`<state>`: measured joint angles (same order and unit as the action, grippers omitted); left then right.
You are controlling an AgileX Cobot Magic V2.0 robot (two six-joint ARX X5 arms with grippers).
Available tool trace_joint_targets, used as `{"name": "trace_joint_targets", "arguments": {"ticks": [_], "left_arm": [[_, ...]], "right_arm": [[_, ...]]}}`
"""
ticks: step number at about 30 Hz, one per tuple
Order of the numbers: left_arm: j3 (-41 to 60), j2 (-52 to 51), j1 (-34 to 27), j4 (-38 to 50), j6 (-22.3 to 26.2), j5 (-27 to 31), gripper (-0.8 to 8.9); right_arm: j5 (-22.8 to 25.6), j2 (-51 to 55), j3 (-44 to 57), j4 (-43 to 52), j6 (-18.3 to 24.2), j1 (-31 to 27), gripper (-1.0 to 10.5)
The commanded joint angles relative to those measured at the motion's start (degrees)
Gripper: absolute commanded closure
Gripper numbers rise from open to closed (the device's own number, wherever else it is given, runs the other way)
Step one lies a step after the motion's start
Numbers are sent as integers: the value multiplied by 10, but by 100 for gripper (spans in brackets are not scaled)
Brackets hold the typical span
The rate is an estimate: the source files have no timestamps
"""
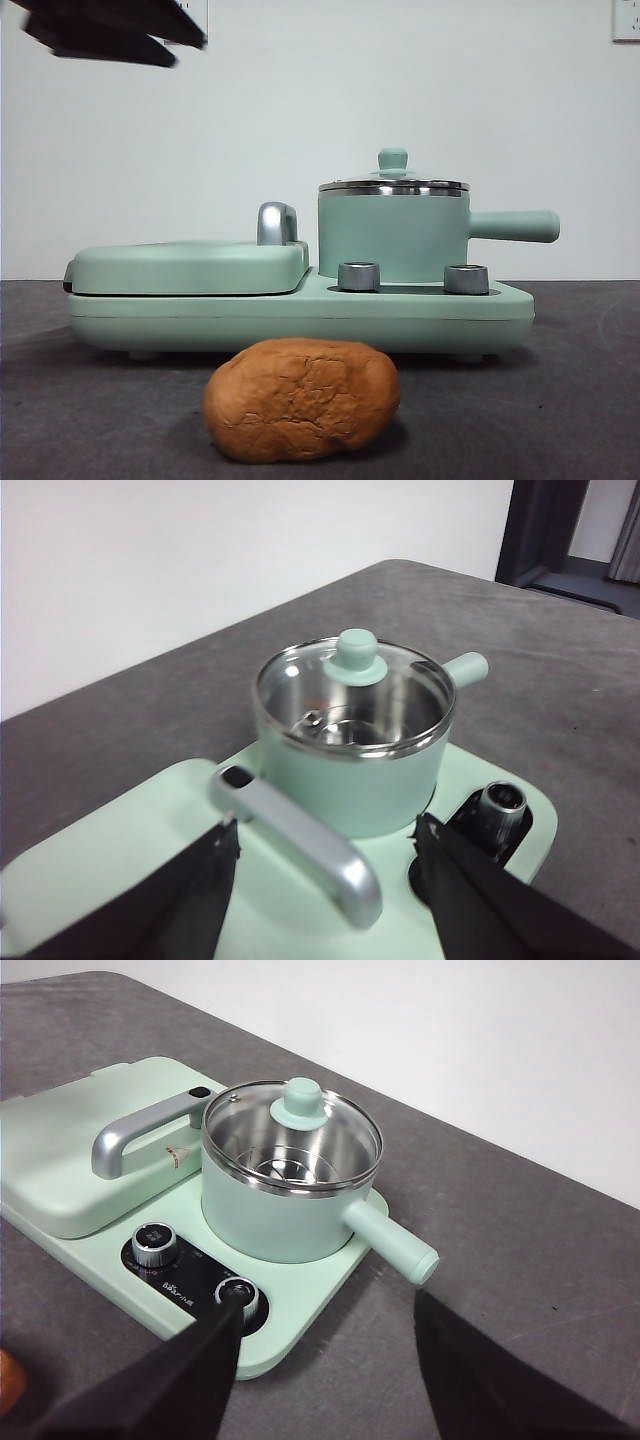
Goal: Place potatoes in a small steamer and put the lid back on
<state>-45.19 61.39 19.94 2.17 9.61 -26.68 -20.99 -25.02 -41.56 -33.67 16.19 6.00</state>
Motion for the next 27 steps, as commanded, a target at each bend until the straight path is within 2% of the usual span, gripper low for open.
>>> {"name": "trace_joint_targets", "arguments": {"ticks": [1,10,27], "left_arm": [[-24,36,15,23,-7,3,534],[-108,168,57,61,-16,18,534],[-372,429,114,51,-15,18,534]], "right_arm": [[0,-3,-10,6,-8,2,675],[0,-3,-10,6,-10,2,675],[0,-3,-10,5,-10,2,675]]}}
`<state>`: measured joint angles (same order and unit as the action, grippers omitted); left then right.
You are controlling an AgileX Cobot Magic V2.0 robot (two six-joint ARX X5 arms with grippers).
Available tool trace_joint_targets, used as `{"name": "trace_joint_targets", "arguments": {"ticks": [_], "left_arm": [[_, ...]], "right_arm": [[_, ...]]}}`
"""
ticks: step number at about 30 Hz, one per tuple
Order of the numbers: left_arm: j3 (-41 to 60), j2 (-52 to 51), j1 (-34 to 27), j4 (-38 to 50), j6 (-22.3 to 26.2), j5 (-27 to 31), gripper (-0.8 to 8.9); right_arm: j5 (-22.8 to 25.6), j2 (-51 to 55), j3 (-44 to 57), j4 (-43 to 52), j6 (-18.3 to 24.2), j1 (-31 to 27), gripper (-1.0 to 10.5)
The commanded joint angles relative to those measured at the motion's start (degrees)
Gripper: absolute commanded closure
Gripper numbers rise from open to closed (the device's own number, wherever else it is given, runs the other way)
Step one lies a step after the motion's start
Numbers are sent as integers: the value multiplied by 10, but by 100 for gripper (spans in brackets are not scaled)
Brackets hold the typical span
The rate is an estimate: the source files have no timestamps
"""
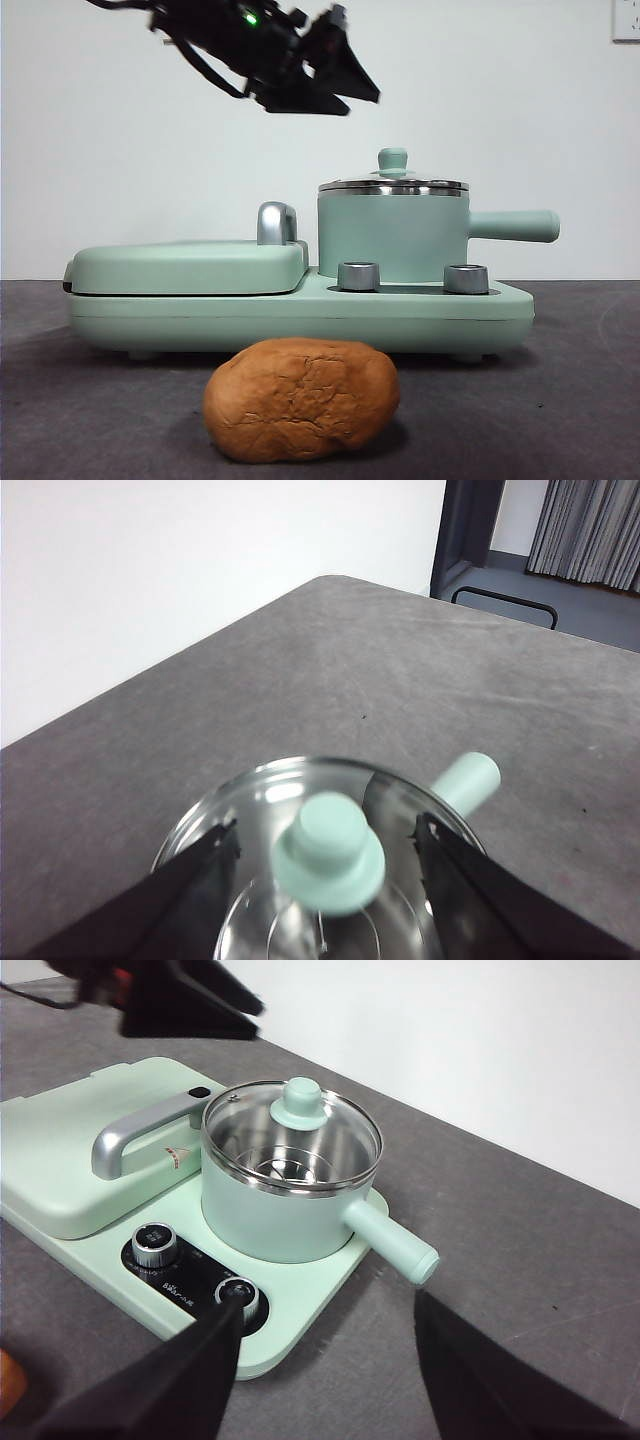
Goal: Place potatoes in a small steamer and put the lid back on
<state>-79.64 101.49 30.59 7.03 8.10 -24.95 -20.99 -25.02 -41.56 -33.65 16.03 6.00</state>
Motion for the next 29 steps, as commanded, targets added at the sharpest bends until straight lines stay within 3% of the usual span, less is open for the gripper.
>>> {"name": "trace_joint_targets", "arguments": {"ticks": [1,7,26,29], "left_arm": [[-38,39,9,3,0,1,534],[-83,94,17,5,0,1,534],[-86,140,21,8,24,1,538],[-86,140,23,12,28,1,606]], "right_arm": [[0,-3,-10,5,-8,2,675],[0,-3,-10,5,-9,2,675],[4,-3,-10,5,-11,2,675],[4,-3,-10,5,-11,2,675]]}}
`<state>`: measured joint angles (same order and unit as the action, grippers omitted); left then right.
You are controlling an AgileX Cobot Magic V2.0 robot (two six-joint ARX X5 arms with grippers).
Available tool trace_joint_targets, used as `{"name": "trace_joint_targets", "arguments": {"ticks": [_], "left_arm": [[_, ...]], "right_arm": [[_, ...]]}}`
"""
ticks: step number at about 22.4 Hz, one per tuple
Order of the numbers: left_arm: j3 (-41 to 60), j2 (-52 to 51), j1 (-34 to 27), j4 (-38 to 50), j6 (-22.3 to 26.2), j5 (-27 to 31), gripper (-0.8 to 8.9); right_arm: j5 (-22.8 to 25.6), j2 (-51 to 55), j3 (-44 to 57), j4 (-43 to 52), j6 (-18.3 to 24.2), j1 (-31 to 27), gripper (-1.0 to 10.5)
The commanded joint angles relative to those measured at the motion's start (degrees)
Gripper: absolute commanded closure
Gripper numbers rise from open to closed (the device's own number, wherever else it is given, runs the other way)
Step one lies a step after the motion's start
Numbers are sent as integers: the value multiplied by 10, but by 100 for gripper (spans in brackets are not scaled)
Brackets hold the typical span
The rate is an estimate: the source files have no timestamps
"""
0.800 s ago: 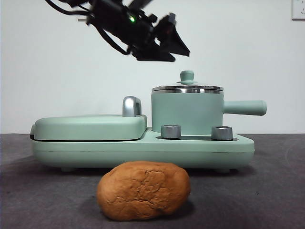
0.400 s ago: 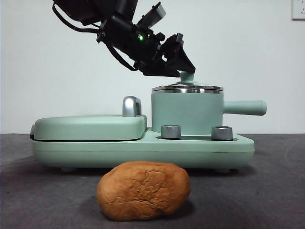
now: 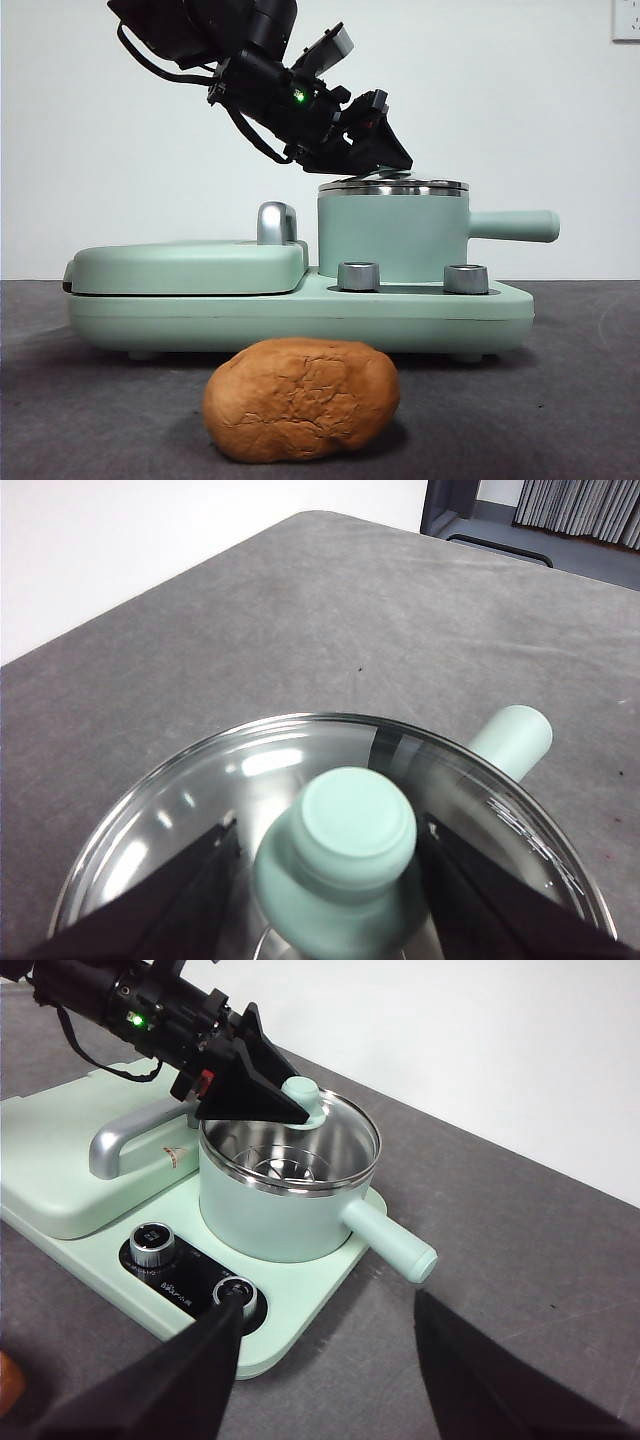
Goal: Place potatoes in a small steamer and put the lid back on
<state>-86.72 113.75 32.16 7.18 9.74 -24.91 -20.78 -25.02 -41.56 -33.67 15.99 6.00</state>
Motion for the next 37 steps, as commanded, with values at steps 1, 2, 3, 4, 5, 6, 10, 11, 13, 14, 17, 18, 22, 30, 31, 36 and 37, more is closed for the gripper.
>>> {"name": "trace_joint_targets", "arguments": {"ticks": [1,2,3,4,5,6,10,11,13,14,17,18,22,30,31,36,37], "left_arm": [[-16,17,8,12,16,0,668],[-16,17,9,14,17,0,725],[-16,17,9,15,19,0,787],[-16,17,9,15,23,0,809],[-16,17,10,14,29,0,808],[-16,17,11,12,37,0,808],[-16,17,16,10,76,0,808],[-16,17,17,11,83,0,808],[-16,17,19,13,96,0,807],[-16,17,19,15,96,0,807],[-16,11,19,14,96,2,807],[-16,7,19,14,96,5,807],[-16,-12,18,14,96,28,807],[-16,-68,5,-20,79,28,807],[-16,-78,3,-30,68,28,808],[-16,-126,-10,-105,27,28,806],[-16,-137,-13,-126,27,28,804]], "right_arm": [[2,-3,-10,5,-10,2,675],[2,-3,-10,5,-10,2,675],[2,-3,-10,5,-10,2,675],[2,-3,-10,5,-10,2,675],[3,-3,-10,5,-10,2,675],[3,-3,-10,5,-10,2,675],[14,-3,-10,2,-10,2,675],[16,-3,-10,2,-10,2,675],[16,-3,-10,1,-10,2,675],[16,-3,-10,1,-10,2,675],[16,-3,-10,1,-10,2,675],[16,-3,-10,1,-10,2,675],[15,-3,-10,1,-10,2,675],[15,-3,-10,2,-10,2,675],[15,-3,-10,2,-10,2,675],[13,-3,-10,2,-10,2,675],[13,-3,-10,1,-10,2,675]]}}
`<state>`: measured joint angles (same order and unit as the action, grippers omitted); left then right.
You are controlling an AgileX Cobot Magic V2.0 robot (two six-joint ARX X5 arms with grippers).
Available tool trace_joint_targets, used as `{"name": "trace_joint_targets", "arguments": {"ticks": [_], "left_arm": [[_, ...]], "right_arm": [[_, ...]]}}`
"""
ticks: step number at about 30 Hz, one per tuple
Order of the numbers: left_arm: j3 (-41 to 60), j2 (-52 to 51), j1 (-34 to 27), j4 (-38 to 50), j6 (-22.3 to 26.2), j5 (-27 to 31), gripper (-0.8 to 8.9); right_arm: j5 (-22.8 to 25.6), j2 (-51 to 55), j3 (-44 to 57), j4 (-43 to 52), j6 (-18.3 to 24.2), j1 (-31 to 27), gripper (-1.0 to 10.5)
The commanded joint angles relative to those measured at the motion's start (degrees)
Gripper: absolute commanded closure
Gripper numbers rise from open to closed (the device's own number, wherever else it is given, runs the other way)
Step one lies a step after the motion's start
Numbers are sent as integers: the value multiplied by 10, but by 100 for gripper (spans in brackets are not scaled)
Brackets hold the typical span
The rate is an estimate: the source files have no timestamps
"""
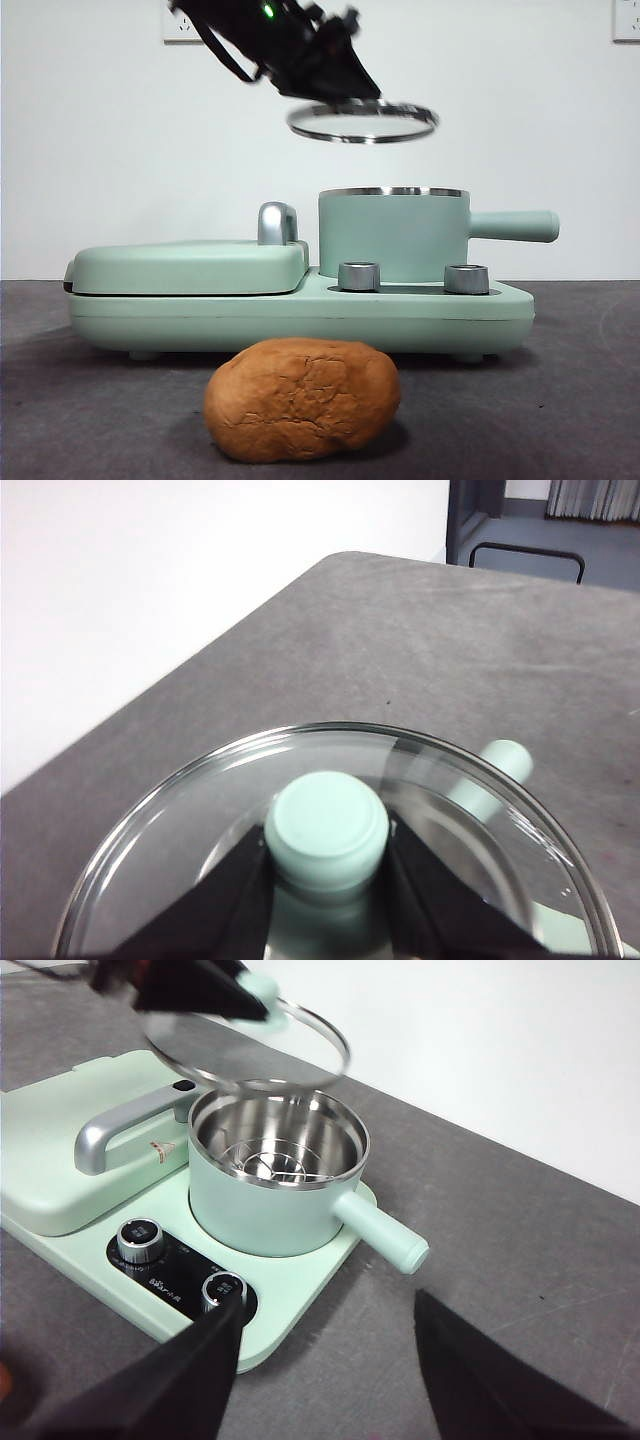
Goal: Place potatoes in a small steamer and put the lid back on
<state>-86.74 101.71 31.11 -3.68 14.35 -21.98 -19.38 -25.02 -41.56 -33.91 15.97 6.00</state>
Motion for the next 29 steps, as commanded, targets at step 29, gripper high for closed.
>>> {"name": "trace_joint_targets", "arguments": {"ticks": [29], "left_arm": [[198,-389,-71,-220,-71,49,799]], "right_arm": [[-64,-56,-10,-29,10,107,674]]}}
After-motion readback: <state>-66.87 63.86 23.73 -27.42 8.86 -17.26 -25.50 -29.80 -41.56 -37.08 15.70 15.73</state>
